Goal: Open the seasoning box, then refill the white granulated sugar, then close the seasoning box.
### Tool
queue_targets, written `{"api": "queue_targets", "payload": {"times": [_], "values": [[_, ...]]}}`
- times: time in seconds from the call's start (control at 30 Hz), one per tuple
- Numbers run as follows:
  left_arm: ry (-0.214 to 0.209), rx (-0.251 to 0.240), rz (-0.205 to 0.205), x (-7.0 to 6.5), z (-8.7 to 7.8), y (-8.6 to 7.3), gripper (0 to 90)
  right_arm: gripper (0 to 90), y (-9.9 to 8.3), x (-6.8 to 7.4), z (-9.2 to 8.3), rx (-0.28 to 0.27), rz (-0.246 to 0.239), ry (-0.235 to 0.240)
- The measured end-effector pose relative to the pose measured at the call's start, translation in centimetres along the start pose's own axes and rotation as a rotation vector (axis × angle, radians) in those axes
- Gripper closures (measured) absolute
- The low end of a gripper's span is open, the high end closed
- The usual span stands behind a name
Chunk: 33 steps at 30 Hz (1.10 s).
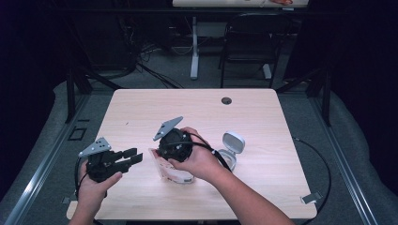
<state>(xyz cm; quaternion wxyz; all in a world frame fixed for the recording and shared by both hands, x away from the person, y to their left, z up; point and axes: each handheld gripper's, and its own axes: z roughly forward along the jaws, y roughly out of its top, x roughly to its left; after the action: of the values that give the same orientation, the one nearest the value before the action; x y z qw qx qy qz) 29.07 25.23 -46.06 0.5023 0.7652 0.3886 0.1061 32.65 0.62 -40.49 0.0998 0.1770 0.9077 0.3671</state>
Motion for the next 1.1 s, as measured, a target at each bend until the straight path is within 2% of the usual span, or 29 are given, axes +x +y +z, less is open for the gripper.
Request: {"api": "queue_targets", "payload": {"times": [0.27,0.73,0.8,1.1], "values": [[0.005,-0.003,-0.001,0.03,-0.06,-0.02,61.6,82.3,-0.01,-0.22,0.05,0.02,0.005,0.008],[0.004,-0.006,-0.001,0.06,-0.19,-0.06,61.7,86.1,0.01,-0.2,0.29,0.042,0.008,0.012],[0.001,0.002,-0.008,0.05,-0.23,-0.02,61.7,89.3,0.17,-0.17,0.25,0.059,-0.004,0.016],[0.002,-0.005,-0.011,0.06,-0.09,-0.12,61.5,89.9,0.23,-0.04,0.29,0.059,-0.019,0.009]]}}
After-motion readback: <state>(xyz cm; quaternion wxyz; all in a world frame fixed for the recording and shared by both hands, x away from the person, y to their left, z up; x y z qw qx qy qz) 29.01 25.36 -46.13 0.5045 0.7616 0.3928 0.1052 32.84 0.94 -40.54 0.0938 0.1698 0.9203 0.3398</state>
